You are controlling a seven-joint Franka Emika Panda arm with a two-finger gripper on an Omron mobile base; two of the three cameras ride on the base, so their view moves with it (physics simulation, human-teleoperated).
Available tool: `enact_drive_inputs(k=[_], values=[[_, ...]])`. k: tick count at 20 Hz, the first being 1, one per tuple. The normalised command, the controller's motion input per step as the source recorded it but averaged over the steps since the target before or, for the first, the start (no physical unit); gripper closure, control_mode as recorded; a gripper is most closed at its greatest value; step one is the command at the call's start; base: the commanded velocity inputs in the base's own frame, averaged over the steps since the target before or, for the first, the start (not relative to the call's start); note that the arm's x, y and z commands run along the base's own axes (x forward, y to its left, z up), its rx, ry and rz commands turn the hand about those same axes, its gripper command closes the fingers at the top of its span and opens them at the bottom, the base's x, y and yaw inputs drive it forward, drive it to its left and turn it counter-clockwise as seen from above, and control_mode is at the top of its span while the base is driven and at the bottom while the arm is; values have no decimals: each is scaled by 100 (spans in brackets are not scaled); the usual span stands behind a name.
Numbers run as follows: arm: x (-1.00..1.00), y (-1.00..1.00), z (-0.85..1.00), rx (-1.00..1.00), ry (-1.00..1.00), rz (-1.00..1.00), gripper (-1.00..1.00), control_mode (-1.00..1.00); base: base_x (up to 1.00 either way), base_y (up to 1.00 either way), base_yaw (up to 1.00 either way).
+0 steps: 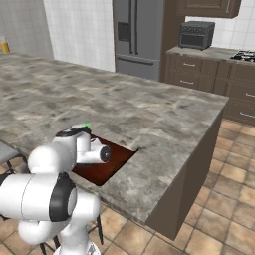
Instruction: There is a tray on the dining counter. Grab the cup, mug, and pitcher and place them on the tray. The pitcher may be placed next to the tray if it cannot fit the tray.
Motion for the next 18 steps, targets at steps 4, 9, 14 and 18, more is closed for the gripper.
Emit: enact_drive_inputs(k=[4,9,14,18], values=[[32,14,-1,0,1,-6,100,-100,0,0,0],[32,17,-17,0,0,-6,100,-100,0,0,0],[8,12,-39,0,0,-5,100,-100,0,0,0],[22,12,-34,0,0,-5,100,-100,0,0,0]])
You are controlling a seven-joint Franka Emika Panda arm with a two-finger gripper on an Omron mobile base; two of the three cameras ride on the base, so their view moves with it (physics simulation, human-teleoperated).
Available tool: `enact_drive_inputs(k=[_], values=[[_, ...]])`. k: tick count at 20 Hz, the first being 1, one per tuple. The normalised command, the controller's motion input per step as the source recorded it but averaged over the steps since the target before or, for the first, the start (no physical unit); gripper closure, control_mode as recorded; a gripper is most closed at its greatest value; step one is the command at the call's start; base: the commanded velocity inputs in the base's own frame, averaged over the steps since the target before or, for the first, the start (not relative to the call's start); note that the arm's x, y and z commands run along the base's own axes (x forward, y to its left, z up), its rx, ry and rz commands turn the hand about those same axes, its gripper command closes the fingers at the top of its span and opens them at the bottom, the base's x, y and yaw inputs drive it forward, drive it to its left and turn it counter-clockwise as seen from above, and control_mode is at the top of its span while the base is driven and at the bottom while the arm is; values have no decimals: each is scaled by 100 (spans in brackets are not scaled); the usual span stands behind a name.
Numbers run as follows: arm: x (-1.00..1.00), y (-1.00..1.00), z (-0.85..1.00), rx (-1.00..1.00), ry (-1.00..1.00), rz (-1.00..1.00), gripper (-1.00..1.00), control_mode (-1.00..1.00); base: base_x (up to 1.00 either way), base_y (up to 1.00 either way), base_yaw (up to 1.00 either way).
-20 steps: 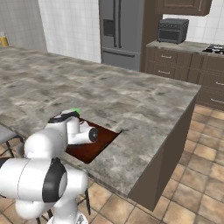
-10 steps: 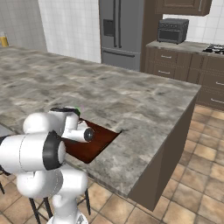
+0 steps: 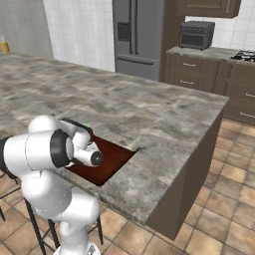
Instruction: There is a tray on the dining counter. Grab the cup, mug, and pitcher and place them on the tray. The pitcher may be placed next to the tray if it cannot fit the tray.
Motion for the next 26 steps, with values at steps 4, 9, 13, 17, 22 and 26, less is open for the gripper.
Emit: enact_drive_inputs(k=[4,9,13,17,22,26], values=[[30,0,-3,0,0,-4,100,-100,0,0,0],[22,1,-17,0,0,-4,100,-100,0,0,0],[2,16,-48,2,0,-5,-100,-100,0,0,0],[0,5,-44,3,0,-4,-100,-100,0,0,0],[-1,0,-38,4,0,-3,-100,-100,0,0,0],[-11,0,-9,3,0,-2,-100,-100,0,0,0]])
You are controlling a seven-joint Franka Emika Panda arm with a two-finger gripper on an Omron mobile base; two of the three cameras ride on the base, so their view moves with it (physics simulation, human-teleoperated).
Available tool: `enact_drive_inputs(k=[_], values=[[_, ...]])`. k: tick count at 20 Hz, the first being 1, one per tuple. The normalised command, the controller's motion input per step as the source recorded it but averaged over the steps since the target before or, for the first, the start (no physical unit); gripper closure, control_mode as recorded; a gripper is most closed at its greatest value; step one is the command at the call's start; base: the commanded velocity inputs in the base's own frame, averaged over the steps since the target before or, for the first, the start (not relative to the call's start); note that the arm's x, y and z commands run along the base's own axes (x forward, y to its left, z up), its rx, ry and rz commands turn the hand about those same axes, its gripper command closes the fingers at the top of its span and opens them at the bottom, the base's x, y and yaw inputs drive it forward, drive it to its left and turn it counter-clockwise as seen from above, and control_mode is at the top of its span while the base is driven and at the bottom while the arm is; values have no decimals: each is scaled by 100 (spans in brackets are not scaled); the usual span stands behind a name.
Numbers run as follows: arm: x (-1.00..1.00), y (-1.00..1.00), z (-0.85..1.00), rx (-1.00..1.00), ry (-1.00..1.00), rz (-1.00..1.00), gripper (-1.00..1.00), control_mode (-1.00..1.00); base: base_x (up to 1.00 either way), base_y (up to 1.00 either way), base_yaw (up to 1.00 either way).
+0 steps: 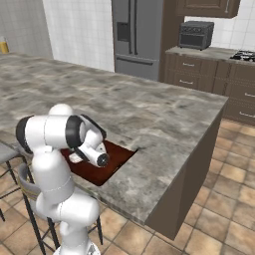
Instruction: There is a tray on the dining counter. Grab the cup, mug, and pitcher and place them on the tray. The pitcher may be placed next to the tray if it cannot fit the tray.
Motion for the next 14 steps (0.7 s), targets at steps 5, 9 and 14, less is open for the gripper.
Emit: enact_drive_inputs(k=[5,9,14], values=[[-59,-30,23,12,0,-8,-100,-100,0,0,0],[-88,-44,52,18,5,-6,-100,-100,0,0,0],[-59,-27,98,15,8,0,-100,-100,0,0,0]])
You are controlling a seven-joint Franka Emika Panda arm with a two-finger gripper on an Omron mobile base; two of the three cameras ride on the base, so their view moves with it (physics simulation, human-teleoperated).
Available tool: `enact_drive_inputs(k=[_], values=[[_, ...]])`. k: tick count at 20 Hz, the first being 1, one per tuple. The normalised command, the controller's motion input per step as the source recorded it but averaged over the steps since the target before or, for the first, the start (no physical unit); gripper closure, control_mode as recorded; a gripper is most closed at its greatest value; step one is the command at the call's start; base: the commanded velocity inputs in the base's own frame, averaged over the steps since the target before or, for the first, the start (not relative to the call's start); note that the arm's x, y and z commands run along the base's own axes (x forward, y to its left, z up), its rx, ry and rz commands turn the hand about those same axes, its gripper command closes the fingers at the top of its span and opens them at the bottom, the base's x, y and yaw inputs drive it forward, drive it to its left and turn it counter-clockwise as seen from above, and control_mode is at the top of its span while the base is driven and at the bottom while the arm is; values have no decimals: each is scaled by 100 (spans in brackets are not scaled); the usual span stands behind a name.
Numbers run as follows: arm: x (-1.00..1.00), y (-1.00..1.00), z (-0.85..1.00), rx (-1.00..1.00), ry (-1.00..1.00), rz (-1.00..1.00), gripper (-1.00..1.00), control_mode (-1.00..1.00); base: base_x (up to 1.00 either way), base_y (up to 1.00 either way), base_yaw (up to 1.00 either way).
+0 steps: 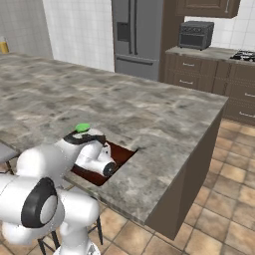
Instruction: There is a tray on the dining counter. Grab the cup, mug, and pitcher and place them on the tray. The pitcher may be placed next to the tray if it cannot fit the tray.
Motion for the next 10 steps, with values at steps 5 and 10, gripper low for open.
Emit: enact_drive_inputs(k=[5,10], values=[[-7,-18,100,5,0,0,-100,-100,0,0,0],[-37,-30,100,8,3,0,-100,-100,0,0,0]])
